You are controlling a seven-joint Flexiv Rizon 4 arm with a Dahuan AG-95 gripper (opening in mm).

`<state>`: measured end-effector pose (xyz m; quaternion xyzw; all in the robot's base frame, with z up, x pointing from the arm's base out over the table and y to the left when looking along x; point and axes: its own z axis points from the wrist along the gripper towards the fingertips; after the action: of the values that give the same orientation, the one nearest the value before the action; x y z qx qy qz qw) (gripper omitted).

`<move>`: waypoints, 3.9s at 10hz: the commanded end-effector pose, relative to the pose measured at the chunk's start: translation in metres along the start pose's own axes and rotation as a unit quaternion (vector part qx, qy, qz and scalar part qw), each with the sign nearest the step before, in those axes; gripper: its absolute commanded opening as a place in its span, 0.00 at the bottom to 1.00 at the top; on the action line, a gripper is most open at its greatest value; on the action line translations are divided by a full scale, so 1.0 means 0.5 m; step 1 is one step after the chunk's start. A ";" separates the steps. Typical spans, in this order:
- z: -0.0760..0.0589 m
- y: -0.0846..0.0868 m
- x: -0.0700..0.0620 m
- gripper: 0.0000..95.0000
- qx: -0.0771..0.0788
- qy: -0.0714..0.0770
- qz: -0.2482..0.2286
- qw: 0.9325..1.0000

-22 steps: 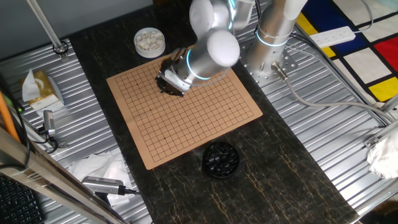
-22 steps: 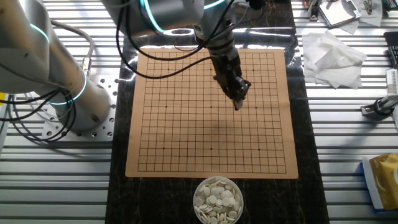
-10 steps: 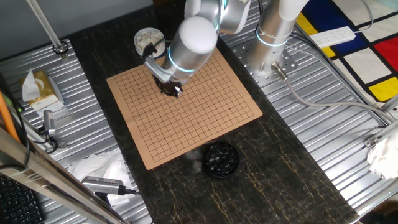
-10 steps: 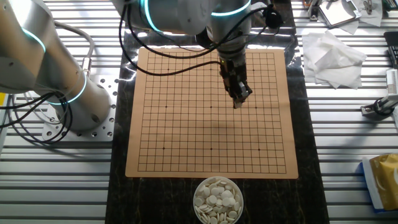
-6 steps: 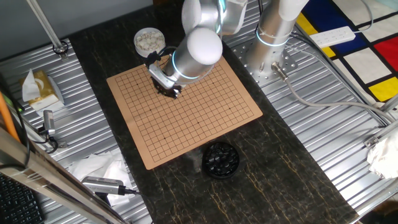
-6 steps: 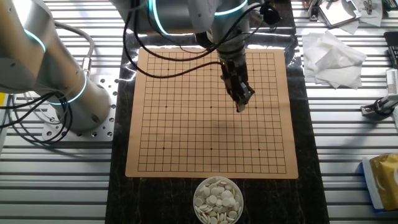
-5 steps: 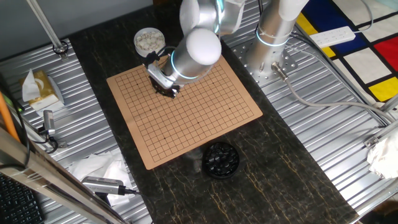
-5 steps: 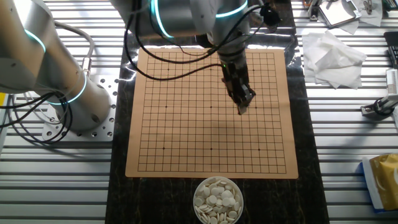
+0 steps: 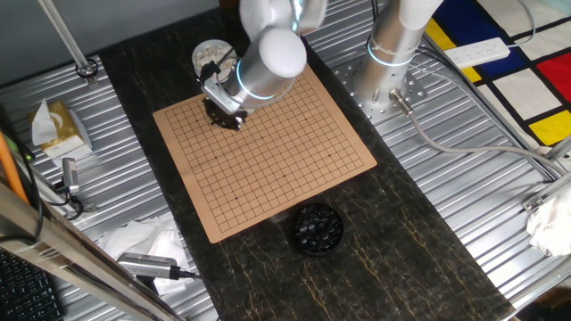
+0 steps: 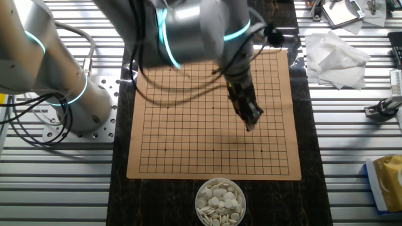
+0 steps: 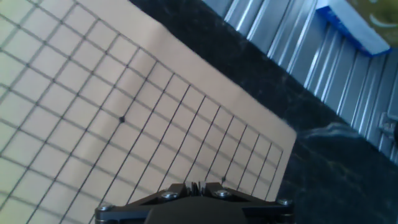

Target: Play the first move as black on the 3-4 point in the upper right corner of the Go board

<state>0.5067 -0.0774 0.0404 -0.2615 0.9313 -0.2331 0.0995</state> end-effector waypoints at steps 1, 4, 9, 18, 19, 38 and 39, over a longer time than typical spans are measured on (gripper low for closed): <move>-0.006 -0.002 -0.017 0.00 0.019 0.010 -0.016 1.000; -0.021 0.009 -0.027 0.00 -0.009 -0.002 0.010 1.000; -0.021 0.009 -0.027 0.00 -0.019 0.002 0.064 0.998; -0.021 0.009 -0.027 0.00 -0.004 0.007 0.043 0.999; -0.021 0.009 -0.027 0.00 -0.001 0.008 0.041 0.999; 0.042 -0.043 -0.013 0.00 0.022 0.009 0.025 0.999; 0.044 -0.052 -0.011 0.00 0.025 0.008 0.024 0.999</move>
<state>0.5298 -0.1054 0.0348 -0.2353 0.9319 -0.2560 0.1030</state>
